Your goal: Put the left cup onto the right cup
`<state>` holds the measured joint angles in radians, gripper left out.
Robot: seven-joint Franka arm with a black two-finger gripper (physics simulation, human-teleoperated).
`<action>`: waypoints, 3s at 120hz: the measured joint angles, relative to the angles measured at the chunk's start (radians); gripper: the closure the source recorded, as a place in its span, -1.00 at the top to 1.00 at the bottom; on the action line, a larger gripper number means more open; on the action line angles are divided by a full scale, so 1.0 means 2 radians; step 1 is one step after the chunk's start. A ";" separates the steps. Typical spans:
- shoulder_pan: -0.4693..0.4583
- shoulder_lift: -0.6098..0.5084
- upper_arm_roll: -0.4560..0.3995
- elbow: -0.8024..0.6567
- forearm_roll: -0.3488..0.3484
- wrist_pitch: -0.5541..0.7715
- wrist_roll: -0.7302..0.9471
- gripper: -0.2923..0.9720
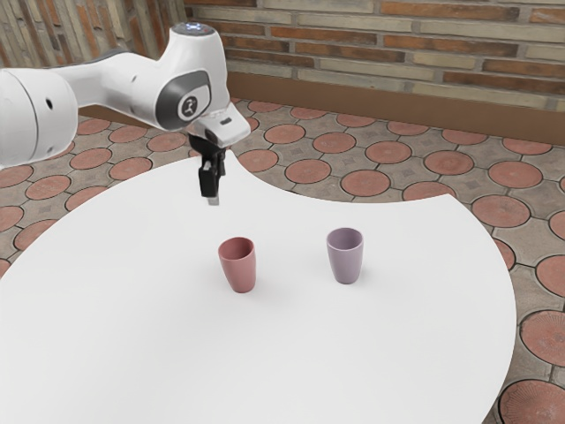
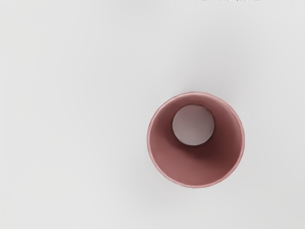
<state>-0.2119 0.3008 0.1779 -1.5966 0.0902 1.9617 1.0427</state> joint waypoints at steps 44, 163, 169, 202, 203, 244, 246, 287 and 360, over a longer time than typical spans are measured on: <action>-0.004 0.041 0.000 0.013 -0.006 0.012 0.005 0.54; -0.004 0.093 0.000 0.000 -0.022 0.049 0.007 0.54; -0.003 0.095 0.000 0.000 -0.022 0.051 0.007 0.54; -0.001 0.108 0.000 0.000 -0.022 0.063 0.008 0.32; -0.001 0.109 0.000 0.000 -0.022 0.063 0.008 0.30; 0.000 0.113 0.000 0.001 -0.021 0.076 0.011 -0.27; 0.000 0.113 0.000 0.001 -0.021 0.077 0.011 -0.30; 0.000 0.113 0.000 0.000 -0.022 0.083 0.011 -0.64; 0.000 0.105 0.000 -0.003 -0.029 0.086 0.007 -0.71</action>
<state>-0.2129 0.5099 0.1779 -1.6023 0.0318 2.1339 1.0559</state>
